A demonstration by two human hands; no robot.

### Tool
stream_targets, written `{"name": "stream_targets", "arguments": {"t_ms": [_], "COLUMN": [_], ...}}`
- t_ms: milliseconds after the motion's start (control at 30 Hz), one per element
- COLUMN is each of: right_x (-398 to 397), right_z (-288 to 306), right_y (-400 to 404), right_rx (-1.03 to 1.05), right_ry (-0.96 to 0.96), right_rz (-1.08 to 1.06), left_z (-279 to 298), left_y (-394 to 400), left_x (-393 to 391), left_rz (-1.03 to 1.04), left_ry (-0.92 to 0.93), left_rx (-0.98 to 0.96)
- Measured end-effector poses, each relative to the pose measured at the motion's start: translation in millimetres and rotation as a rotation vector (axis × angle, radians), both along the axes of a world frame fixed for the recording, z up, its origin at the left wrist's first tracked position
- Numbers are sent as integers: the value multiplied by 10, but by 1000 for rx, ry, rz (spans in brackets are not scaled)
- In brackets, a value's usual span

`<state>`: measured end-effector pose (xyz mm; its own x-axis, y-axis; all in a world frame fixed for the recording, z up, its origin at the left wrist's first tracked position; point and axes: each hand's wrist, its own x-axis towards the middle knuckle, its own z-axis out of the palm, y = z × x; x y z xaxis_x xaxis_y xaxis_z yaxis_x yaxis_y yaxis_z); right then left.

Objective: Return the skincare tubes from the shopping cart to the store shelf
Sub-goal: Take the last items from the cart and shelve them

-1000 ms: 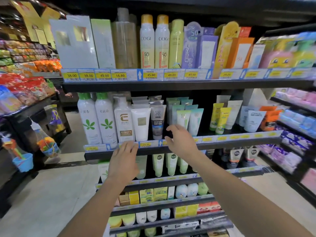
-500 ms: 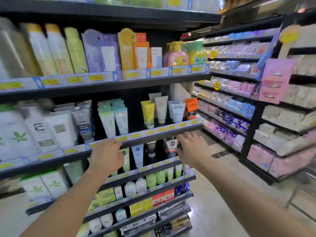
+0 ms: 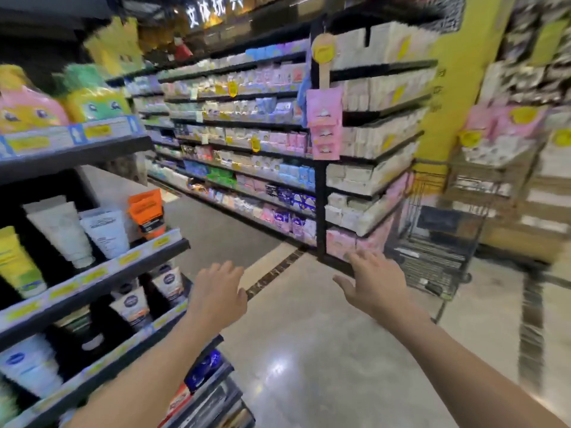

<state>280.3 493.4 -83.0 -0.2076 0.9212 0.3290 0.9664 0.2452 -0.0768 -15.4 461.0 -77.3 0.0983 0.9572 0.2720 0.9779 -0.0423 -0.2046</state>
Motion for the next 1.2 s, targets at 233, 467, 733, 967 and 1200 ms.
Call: {"name": "stream_targets", "arguments": {"t_ms": [233, 467, 733, 967, 1200], "right_x": [1184, 2283, 3344, 4087, 4558], "right_z": [-243, -291, -601, -1000, -1303], "right_y": [827, 1564, 2401, 3490, 4578], "right_rx": [-84, -71, -101, -131, -186], "right_ry": [-45, -29, 35, 93, 121], "right_rz": [-220, -400, -570, -553, -477], "left_z": [-408, -611, -823, -982, -1103], "left_y": [1568, 3032, 4148, 5004, 5801], "left_x": [1215, 2440, 3697, 4619, 5207], "left_rz": [-193, -390, -561, -598, -595], "left_ry": [-101, -165, -95, -112, -99], "left_rx": [-1, -42, -127, -160, -216]}}
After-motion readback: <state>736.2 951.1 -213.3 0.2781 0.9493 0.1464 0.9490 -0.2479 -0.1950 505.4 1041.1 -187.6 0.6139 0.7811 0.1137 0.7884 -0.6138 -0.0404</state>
